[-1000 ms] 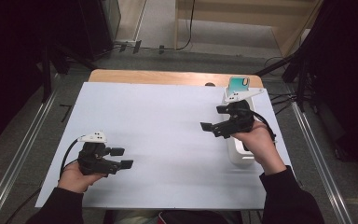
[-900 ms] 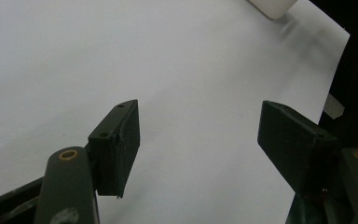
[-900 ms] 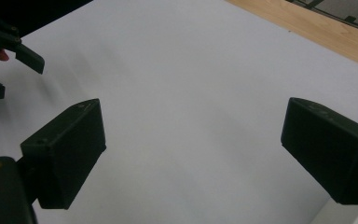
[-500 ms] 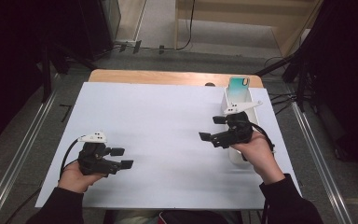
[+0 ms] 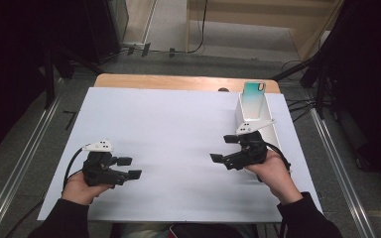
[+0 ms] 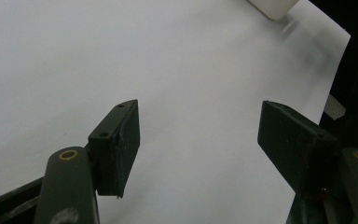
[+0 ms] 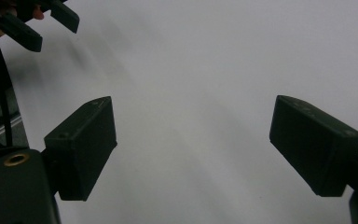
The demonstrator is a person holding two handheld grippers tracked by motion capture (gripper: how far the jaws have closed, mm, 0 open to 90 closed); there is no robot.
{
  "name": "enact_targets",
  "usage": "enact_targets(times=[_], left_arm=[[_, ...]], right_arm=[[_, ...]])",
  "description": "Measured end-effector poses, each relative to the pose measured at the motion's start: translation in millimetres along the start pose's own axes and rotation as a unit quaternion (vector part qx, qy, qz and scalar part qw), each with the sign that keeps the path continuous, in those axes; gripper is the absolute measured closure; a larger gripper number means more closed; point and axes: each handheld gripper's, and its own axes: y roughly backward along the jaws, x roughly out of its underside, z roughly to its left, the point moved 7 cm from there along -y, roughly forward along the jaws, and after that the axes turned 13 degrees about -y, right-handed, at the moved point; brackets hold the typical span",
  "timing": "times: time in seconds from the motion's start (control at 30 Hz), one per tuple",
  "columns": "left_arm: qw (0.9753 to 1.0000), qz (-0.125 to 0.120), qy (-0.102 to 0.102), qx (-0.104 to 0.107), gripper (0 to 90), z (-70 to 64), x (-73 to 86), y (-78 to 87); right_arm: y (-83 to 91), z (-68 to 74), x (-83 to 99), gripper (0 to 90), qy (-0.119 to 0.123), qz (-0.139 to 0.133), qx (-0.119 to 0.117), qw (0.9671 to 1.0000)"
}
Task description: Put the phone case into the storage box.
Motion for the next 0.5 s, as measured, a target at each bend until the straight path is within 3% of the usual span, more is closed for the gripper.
enact_targets(times=[0.5], left_arm=[[1.0, -0.001, 0.0, -0.001, 29.3, -1.8, -0.5, -0.1]], right_arm=[[1.1, 7.6, 21.9, 13.4, 0.011, 0.002, -0.016, 0.9998]])
